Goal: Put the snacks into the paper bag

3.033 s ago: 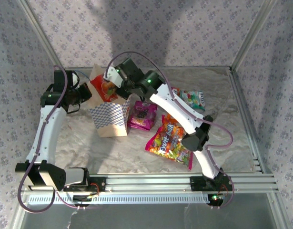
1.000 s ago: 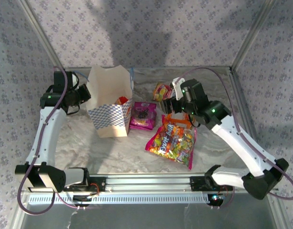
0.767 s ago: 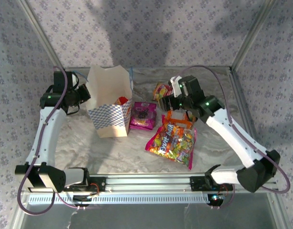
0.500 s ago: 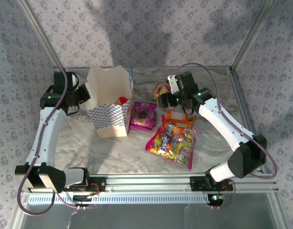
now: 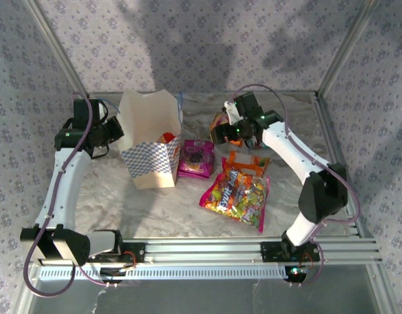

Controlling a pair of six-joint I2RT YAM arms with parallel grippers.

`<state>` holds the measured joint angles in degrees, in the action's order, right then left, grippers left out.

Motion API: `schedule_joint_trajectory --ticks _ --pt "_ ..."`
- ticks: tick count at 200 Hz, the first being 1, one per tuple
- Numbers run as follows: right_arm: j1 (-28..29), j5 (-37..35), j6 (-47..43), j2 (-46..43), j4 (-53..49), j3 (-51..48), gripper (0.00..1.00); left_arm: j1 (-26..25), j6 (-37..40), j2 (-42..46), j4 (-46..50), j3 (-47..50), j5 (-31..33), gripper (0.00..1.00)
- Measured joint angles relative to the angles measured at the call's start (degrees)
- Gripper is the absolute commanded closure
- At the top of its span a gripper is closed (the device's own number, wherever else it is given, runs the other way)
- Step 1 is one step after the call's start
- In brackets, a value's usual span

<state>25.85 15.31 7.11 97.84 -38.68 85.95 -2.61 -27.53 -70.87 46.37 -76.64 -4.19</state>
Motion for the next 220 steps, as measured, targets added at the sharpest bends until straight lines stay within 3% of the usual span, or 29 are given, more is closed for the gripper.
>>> schedule_joint_trajectory --ticks 182,220 --pt "0.17 6.6 2.38 13.53 -1.38 3.23 0.1 0.0 0.0 0.44 -1.44 1.84 -0.02 0.93" --pt "0.33 7.19 2.54 15.67 -1.42 3.23 0.04 0.0 0.31 1.18 -1.29 1.81 0.55 0.92"
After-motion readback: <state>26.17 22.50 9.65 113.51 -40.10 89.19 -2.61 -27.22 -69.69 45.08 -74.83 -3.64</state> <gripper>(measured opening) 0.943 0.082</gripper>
